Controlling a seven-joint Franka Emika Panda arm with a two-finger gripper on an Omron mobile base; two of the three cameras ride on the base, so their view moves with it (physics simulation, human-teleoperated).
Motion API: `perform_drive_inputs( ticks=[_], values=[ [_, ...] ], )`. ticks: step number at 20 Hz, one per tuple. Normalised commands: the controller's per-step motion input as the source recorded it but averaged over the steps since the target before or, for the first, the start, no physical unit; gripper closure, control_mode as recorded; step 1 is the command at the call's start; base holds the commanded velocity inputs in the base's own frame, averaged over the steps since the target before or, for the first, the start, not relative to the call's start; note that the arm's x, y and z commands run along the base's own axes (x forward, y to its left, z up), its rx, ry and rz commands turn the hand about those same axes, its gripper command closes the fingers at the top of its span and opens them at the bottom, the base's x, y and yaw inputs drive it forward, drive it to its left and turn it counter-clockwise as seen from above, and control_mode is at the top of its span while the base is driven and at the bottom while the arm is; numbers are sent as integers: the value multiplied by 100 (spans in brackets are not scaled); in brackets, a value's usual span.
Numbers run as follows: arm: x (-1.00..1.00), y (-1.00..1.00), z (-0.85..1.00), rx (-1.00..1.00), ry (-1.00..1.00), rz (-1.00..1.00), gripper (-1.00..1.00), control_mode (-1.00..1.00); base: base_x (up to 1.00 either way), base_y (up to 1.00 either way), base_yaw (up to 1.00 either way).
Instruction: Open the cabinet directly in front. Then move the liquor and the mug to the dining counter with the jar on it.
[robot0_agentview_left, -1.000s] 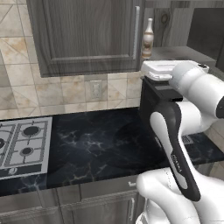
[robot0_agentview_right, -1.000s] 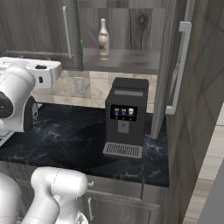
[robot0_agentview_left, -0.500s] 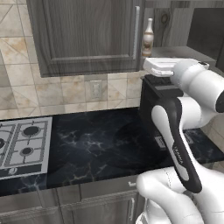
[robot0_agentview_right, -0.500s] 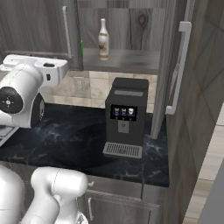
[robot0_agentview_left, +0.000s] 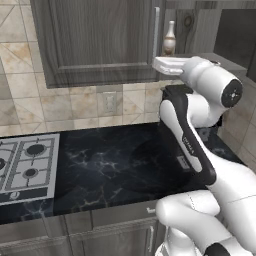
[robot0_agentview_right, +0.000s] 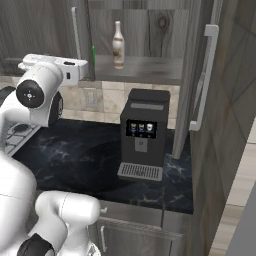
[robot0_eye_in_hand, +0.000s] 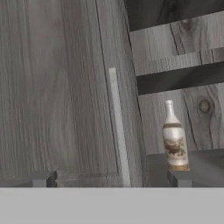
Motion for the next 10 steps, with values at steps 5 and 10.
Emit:
perform_drive_inputs(
  ticks=[5, 10],
  values=[
    [88, 16, 0, 0, 4, -1, -100, -100, 0, 0, 0],
    [94, 23, 0, 0, 7, -1, -100, -100, 0, 0, 0]
  ],
)
